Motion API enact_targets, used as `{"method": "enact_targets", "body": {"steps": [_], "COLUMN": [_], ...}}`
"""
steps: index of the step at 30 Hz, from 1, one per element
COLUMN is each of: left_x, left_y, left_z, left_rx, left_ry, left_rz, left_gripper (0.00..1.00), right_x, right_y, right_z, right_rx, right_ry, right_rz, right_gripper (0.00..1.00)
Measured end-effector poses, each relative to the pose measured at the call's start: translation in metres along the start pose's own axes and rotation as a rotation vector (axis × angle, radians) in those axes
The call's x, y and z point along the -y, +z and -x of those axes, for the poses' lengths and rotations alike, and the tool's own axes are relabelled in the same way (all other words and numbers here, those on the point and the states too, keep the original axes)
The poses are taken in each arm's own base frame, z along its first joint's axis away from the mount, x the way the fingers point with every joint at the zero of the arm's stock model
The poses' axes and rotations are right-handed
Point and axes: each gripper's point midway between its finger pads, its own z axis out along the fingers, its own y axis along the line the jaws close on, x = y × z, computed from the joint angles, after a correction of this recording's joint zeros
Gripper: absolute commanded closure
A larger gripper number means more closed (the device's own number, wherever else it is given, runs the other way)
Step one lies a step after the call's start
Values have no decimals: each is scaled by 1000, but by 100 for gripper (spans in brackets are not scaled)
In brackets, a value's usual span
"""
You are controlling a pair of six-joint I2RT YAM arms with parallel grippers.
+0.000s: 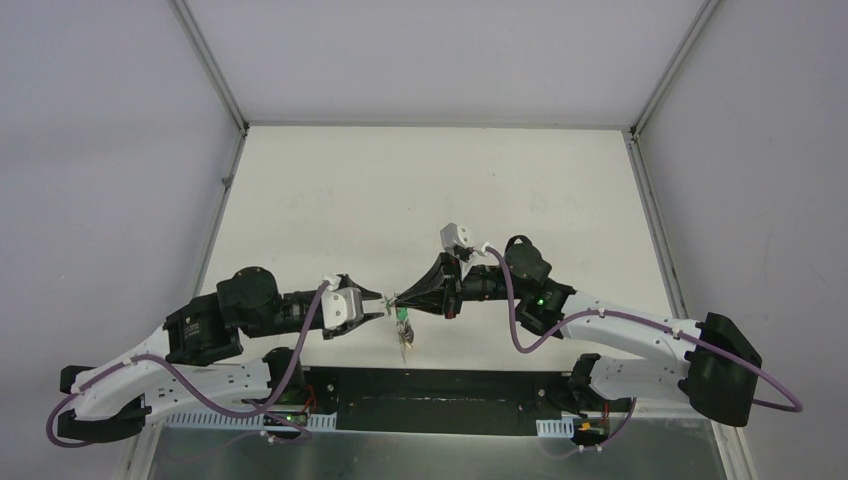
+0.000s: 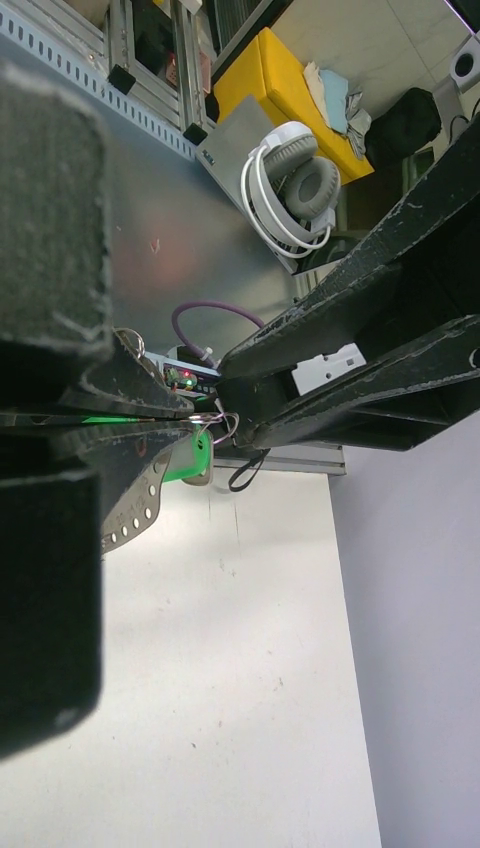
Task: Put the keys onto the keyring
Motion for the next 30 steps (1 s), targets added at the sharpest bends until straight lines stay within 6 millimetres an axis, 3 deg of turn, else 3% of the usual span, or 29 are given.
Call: {"method": "enact_targets", "body": {"steps": [11,21,25,27,30], "left_x": [-1,2,3,3,3], "left_y": [16,20,17,16,16], "left_z": [-7,-28,-35,-36,-35], "left_rx": [-43,-145,-184,-188,-187], "left_ry": [37,63,68,70,70], "left_rz": [-13,-41,-51,-54,-54], "left_gripper": [82,85,94,94,84], "right_x": [0,0,0,0,0], "right_y": [-1,-1,-1,-1,-1], "right_z": [0,-1,-1,-1,-1], "right_rx": [-3,-7,-7,-7,-7], "right_ry": [3,9,10,10,10], "right_rz": [-1,-2,-2,-2,-3], "right_gripper": [100,100,100,100,100]}}
